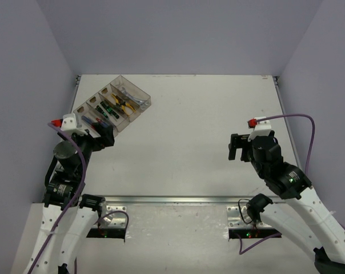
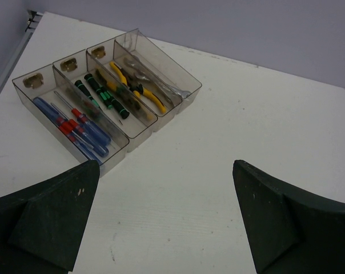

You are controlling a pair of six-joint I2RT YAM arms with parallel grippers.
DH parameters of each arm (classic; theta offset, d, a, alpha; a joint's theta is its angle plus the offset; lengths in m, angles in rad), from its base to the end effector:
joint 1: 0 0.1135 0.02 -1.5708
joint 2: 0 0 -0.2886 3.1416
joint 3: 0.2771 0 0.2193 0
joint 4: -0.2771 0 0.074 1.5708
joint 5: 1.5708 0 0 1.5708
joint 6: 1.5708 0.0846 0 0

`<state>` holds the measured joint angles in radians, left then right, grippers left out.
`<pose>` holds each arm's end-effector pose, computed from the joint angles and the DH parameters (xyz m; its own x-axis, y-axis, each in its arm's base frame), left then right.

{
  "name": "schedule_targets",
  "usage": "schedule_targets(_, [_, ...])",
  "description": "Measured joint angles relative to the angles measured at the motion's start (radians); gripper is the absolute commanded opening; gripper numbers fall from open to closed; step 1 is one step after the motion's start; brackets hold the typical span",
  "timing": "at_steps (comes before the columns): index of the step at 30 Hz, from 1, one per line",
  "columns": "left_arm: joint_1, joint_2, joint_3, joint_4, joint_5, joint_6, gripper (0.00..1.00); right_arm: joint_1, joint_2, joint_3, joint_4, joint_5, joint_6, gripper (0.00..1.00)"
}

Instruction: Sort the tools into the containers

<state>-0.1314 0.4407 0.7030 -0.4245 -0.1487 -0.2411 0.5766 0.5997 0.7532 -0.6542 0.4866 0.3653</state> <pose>0.1035 -0.0010 0.3238 -0.1518 -0.2181 -0.9640 -0.0531 0.9757 -0.2124 0.1151 0.0277 0.2965 -0.4252 0.1002 -0.8996 0.0149 0.9945 0.1037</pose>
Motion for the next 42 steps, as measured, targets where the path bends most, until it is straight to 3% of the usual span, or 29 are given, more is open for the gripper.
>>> schedule_targets(42, [0.000,-0.011,-0.006,0.002,0.052,0.002,1.00,0.000,-0.004,-0.002,0.034,-0.018,-0.034,0.99])
